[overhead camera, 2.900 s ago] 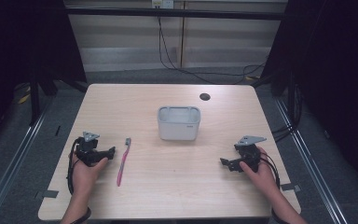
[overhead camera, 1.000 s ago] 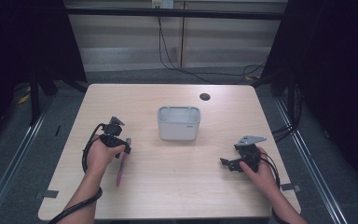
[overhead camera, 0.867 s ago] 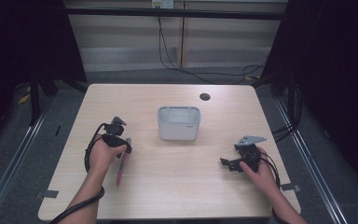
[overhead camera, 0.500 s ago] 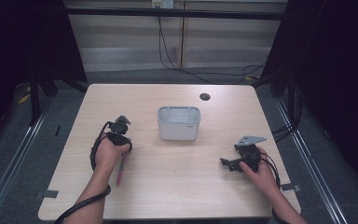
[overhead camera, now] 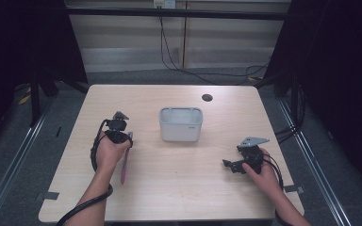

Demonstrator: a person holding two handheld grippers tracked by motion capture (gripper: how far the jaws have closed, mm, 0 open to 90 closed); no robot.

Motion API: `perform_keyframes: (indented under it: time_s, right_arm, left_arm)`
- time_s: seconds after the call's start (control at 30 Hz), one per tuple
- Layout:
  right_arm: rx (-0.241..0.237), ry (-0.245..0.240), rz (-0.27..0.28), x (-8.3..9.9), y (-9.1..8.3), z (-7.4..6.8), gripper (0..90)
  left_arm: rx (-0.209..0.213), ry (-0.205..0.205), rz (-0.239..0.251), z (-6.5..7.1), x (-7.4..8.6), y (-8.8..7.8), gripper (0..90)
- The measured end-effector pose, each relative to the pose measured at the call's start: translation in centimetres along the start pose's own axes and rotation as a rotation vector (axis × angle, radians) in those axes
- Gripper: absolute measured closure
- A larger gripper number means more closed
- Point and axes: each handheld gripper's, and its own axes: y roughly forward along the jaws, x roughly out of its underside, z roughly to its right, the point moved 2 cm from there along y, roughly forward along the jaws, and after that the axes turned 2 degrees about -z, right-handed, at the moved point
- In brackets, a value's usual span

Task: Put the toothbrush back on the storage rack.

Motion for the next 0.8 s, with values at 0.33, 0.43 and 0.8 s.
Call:
perform_keyframes:
  time_s: [0.33, 0.43, 0.8]
  right_arm:
    - [0.0, 0.0, 0.0, 0.0, 0.0, 0.0, 10.4]
    - [0.0, 0.0, 0.0, 0.0, 0.0, 0.0, 10.4]
    - [0.0, 0.0, 0.0, 0.0, 0.0, 0.0, 10.3]
  left_arm:
    - [0.078, -0.028, 0.12, -0.1, -0.4, -2.4, 84.8]
    - [0.102, -0.026, 0.154, 0.0, -0.5, -3.1, 84.7]
    - [0.14, 0.009, 0.311, 0.7, -0.7, -5.4, 84.7]
